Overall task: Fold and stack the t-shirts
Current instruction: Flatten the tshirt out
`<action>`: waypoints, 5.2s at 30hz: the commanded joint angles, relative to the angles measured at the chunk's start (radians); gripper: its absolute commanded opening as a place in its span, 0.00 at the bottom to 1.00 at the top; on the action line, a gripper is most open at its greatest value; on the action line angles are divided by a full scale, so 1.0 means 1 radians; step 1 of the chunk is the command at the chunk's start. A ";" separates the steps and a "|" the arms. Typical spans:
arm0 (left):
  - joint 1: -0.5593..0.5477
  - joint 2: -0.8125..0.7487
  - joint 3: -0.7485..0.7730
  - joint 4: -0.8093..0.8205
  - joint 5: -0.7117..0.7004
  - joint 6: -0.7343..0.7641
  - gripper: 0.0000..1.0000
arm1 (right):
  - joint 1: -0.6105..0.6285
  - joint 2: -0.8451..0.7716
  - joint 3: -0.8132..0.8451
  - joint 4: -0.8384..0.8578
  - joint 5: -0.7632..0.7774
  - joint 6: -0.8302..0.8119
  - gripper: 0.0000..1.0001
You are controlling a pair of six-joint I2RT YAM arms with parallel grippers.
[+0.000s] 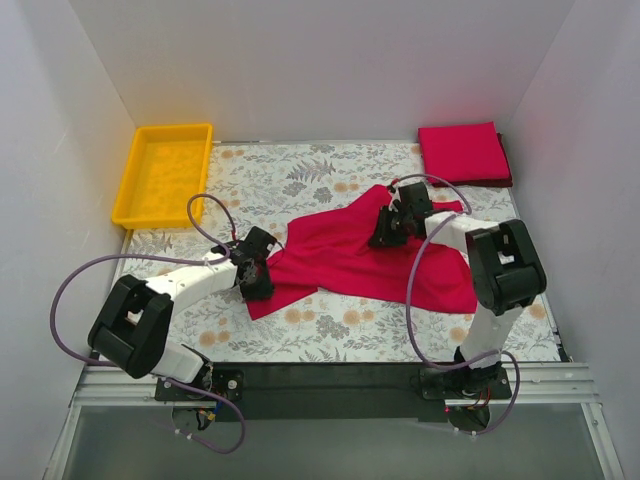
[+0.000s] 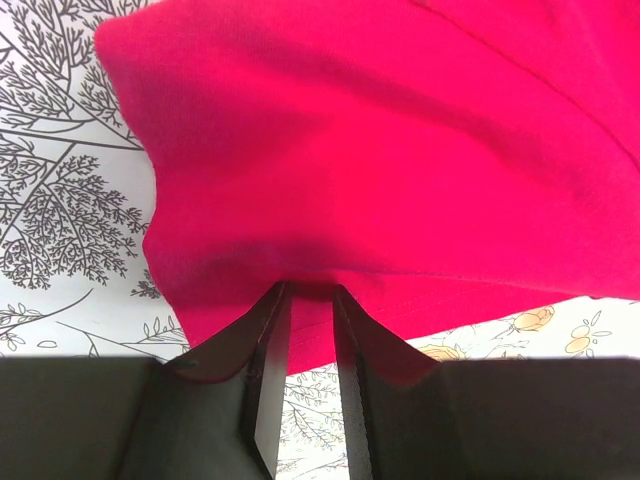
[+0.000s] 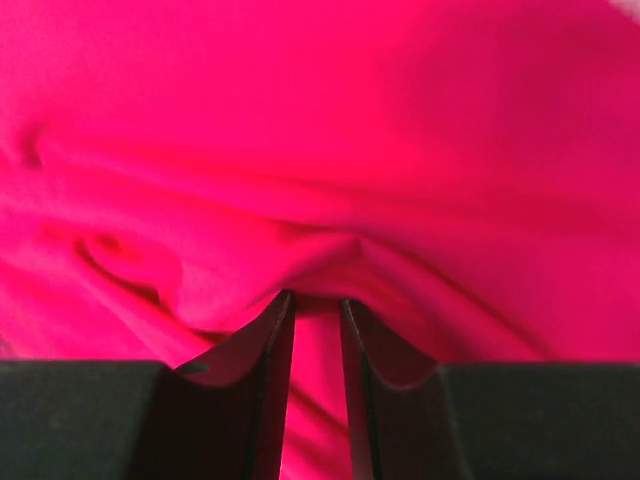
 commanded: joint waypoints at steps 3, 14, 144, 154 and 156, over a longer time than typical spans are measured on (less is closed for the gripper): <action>-0.005 0.037 0.000 -0.009 -0.007 0.015 0.17 | 0.005 0.206 0.190 0.067 0.013 -0.022 0.31; -0.005 0.041 -0.002 -0.063 -0.073 0.046 0.10 | 0.003 0.502 0.683 0.038 0.004 -0.155 0.38; 0.081 -0.672 -0.100 -0.008 -0.383 -0.017 0.00 | -0.222 -0.498 -0.372 -0.340 0.490 0.075 0.51; 0.096 -0.669 -0.103 0.003 -0.362 -0.011 0.00 | -0.219 -0.540 -0.245 -0.432 0.528 0.058 0.52; 0.098 -0.669 -0.104 0.006 -0.359 -0.008 0.00 | -0.214 -0.524 -0.242 -0.433 0.527 0.067 0.52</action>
